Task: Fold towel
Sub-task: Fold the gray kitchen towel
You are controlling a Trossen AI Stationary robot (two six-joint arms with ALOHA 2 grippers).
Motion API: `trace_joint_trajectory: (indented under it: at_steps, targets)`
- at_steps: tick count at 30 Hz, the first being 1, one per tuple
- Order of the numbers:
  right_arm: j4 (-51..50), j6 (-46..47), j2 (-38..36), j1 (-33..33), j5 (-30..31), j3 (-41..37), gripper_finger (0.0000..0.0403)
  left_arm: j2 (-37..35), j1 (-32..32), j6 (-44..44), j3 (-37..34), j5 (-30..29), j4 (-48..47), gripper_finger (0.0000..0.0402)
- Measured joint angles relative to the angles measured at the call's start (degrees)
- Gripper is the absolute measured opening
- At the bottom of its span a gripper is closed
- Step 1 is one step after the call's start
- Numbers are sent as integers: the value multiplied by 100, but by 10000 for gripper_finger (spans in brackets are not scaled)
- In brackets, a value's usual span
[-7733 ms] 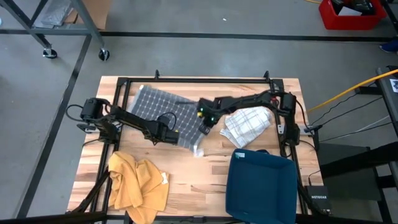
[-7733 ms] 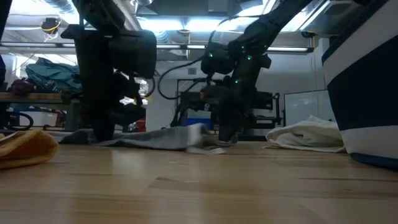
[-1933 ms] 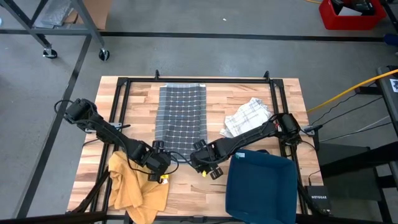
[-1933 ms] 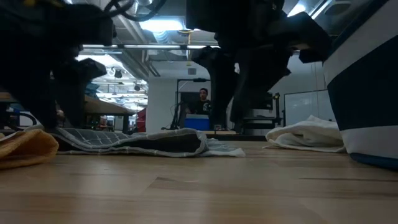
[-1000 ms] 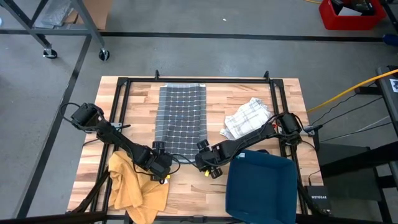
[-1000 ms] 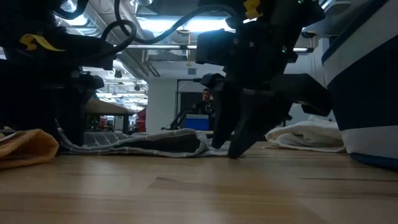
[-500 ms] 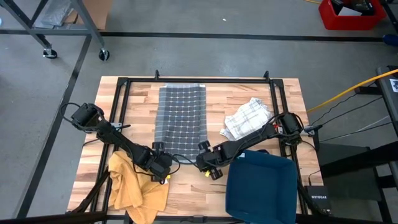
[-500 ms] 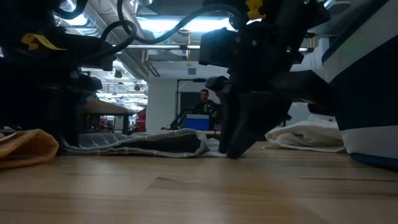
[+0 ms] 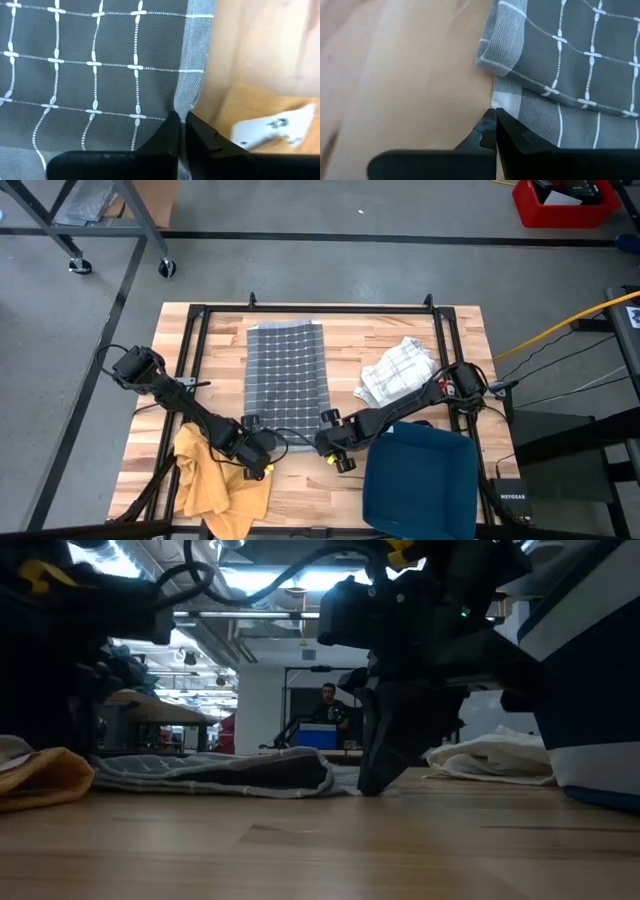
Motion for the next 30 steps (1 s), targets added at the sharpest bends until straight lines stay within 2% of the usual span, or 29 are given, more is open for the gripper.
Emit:
trace_joint_trajectory:
  at_steps: [5,13,17,25,30]
  targets:
    - [-335,130,25,179,-169,242,3,-4,-143,-14,213,20,-39,4]
    - [-1504,109,37,456,-182,1370,1,-10,-333,-14,731,114,-69,2]
    - [-2169,101,29,528,209,1838,1,-11,-410,-12,1093,348,-278,2]
    - [-2966,102,26,515,540,2414,1,-13,-456,-14,1961,362,-1700,2]
    - [-3698,93,20,511,1418,2888,0,-13,-454,-18,2417,-163,-2550,2]
